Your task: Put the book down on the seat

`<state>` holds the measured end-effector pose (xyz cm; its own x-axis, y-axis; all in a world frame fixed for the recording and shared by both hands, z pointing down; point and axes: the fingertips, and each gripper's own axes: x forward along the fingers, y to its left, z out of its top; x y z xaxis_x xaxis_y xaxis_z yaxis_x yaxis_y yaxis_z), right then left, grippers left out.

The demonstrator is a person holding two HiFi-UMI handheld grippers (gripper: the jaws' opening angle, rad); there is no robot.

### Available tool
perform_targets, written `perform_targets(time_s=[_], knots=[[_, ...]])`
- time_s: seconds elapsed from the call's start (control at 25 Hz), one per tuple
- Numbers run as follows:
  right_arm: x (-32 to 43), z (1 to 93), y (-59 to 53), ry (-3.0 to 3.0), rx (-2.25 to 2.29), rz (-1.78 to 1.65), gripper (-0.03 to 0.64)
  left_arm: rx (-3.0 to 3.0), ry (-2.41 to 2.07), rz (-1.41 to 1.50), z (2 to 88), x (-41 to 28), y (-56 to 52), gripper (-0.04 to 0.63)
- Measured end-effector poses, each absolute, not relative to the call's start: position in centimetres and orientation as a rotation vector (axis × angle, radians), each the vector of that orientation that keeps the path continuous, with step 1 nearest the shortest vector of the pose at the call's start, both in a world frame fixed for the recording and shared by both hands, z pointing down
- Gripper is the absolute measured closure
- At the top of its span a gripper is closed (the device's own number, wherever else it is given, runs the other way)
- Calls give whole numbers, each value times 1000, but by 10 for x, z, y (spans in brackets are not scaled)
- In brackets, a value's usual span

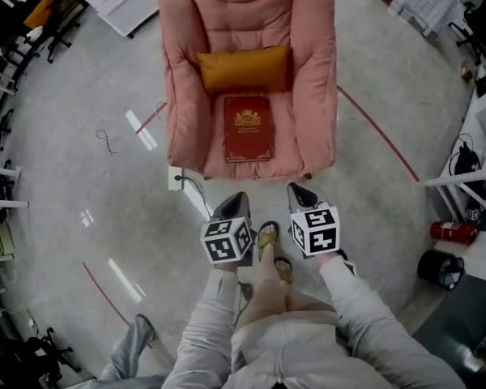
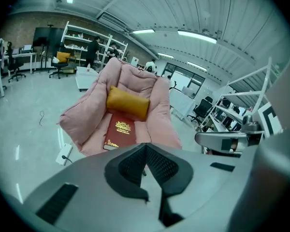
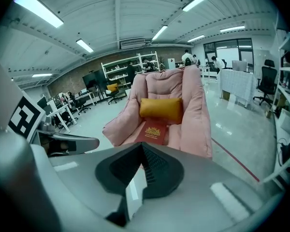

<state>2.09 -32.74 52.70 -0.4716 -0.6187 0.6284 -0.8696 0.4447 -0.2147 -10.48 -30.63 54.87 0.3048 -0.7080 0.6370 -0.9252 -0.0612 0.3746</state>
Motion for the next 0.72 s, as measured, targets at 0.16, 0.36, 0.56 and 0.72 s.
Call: perform_targets(time_s=[0.16, 0.36, 0.56, 0.72], knots=[[27, 521, -308, -2239, 1241, 714, 618, 1817, -1465, 357, 542, -99, -285, 590], [33, 513, -290, -2239, 1231, 690, 618, 1813, -1469, 352, 534, -96, -265, 590], [31, 505, -276, -2255, 1218, 666, 618, 1803, -1477, 337, 527, -96, -250, 590], [28, 500, -265, -2268, 1209, 655, 618, 1817, -1478, 341, 520, -96, -243, 591]])
